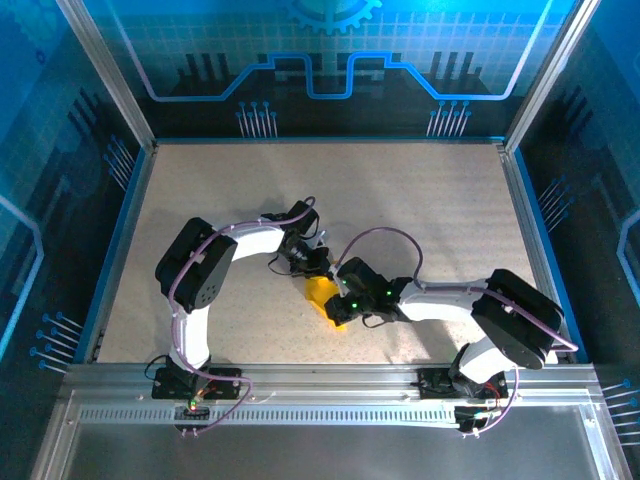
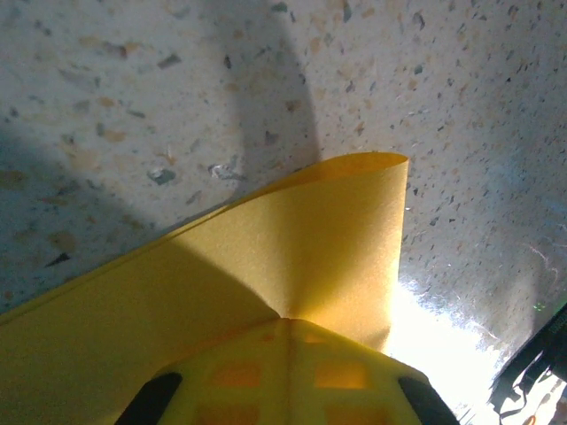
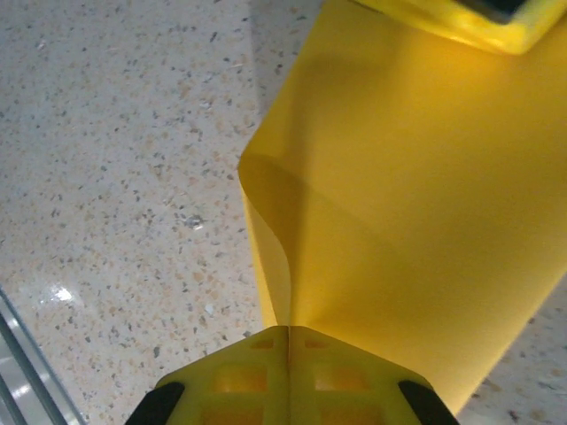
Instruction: Fold a paper plane with a square sheet of paper (fold left side to right side)
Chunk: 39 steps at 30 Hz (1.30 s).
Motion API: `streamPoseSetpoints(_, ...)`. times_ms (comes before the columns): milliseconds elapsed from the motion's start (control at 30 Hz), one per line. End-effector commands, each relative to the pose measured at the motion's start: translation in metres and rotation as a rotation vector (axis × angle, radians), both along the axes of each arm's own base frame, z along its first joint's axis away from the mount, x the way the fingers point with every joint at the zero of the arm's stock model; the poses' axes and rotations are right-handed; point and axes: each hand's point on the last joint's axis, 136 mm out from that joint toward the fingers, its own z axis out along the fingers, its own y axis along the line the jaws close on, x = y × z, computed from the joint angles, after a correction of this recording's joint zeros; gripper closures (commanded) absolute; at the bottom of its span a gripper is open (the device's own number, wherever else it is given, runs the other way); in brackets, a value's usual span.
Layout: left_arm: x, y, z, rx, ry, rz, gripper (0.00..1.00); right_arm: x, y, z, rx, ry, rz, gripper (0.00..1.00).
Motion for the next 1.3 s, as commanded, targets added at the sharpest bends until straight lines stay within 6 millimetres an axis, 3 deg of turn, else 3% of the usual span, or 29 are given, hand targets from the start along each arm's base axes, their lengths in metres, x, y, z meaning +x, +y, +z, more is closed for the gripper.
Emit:
streamPoseSetpoints(0,-0.011,0.011,-0.027,0.098,0.024,-0.015,0.98,0.007,-0.01,0.001,-0.05,-0.001,-0.027,1.0)
streamPoseSetpoints(467,-0.011,0.01,-0.028,0.107,0.023,-0.022,0.99,0.024,-0.022,-0.001,-0.149,-0.038,-0.037,1.0)
streamPoseSetpoints(1267,-0.012,0.008,-0.027,0.109,0.021,-0.026,0.99,0.029,-0.023,-0.008,-0.188,-0.045,-0.035,1.0)
